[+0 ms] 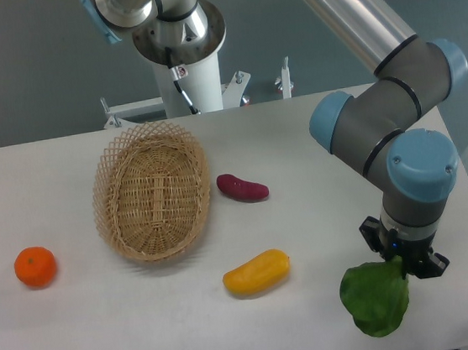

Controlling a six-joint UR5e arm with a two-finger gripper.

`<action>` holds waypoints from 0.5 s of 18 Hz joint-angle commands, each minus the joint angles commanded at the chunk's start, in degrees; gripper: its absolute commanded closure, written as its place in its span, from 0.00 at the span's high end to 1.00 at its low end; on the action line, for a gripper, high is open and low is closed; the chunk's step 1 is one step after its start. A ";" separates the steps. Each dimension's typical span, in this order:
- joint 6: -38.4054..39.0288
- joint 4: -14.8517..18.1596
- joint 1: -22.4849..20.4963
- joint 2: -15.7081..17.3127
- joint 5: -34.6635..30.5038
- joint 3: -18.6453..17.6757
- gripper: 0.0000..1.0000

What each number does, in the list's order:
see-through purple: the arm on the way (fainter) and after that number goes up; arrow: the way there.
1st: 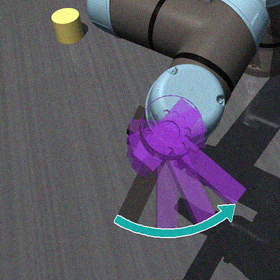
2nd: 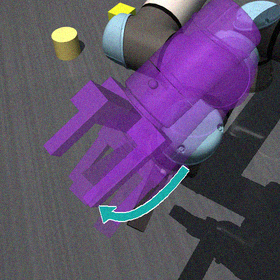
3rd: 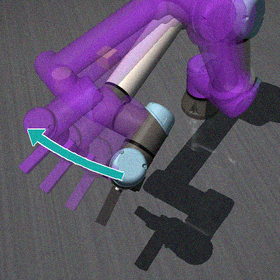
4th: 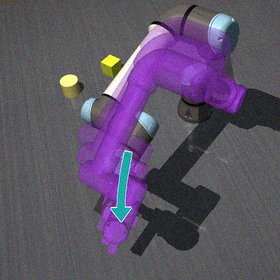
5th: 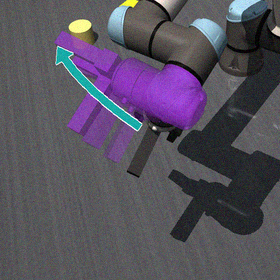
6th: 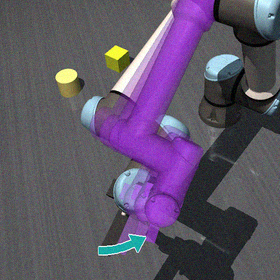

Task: Place the green vegetable in the basket
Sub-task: 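Hold the green bok choy in the gripper and begin lifting it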

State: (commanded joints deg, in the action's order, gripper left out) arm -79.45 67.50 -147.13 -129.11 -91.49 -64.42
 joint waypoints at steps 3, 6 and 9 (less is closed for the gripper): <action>0.00 -0.09 0.09 0.17 -0.09 -0.44 0.12; 0.09 0.00 0.35 0.35 -0.09 -0.53 0.12; 0.70 0.09 0.88 0.53 0.09 -0.53 0.13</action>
State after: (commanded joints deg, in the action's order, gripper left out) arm -78.75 67.59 -146.25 -128.58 -91.41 -64.95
